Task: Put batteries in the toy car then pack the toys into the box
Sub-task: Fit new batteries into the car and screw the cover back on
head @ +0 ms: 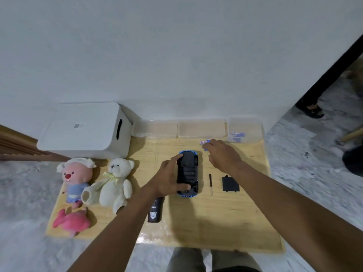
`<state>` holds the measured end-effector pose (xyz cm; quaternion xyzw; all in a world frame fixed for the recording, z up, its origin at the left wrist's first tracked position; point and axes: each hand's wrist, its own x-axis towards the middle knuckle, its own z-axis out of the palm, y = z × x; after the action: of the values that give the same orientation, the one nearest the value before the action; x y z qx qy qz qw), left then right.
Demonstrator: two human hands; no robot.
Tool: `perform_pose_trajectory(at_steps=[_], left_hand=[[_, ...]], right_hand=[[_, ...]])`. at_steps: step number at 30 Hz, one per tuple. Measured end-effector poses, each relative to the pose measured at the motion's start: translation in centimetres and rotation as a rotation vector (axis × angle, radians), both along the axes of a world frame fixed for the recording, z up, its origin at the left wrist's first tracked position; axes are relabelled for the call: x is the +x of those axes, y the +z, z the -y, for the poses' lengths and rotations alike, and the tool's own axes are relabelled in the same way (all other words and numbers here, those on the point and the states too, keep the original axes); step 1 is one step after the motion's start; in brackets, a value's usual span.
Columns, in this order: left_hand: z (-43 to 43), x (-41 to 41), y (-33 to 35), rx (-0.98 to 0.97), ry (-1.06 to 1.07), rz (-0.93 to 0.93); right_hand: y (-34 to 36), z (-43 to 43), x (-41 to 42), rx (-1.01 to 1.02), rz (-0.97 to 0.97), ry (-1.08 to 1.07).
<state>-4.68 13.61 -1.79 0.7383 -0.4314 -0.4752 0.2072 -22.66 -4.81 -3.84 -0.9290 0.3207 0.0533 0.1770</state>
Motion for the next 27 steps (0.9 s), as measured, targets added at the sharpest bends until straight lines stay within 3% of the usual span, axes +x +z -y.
perform_pose_trajectory(at_steps=[4,15,21,27], left_hand=[[-0.4,-0.5,-1.7,-0.050,0.077,-0.205],[0.4,0.8,-1.7,-0.092,0.049,-0.227],[1.4,1.7,-1.2,-0.120,0.043,-0.236],[1.1,2.9,-1.3,-0.137,0.066,-0.243]], right_hand=[[-2.0,-0.7,1.1,-0.122,-0.022,-0.052],[-0.7,-2.5,1.6,-0.085,0.033,-0.363],[0.1,-2.4,2.0,-0.247,-0.274,-0.228],[-1.1,-3.0,1.2,-0.334,-0.285,-0.154]])
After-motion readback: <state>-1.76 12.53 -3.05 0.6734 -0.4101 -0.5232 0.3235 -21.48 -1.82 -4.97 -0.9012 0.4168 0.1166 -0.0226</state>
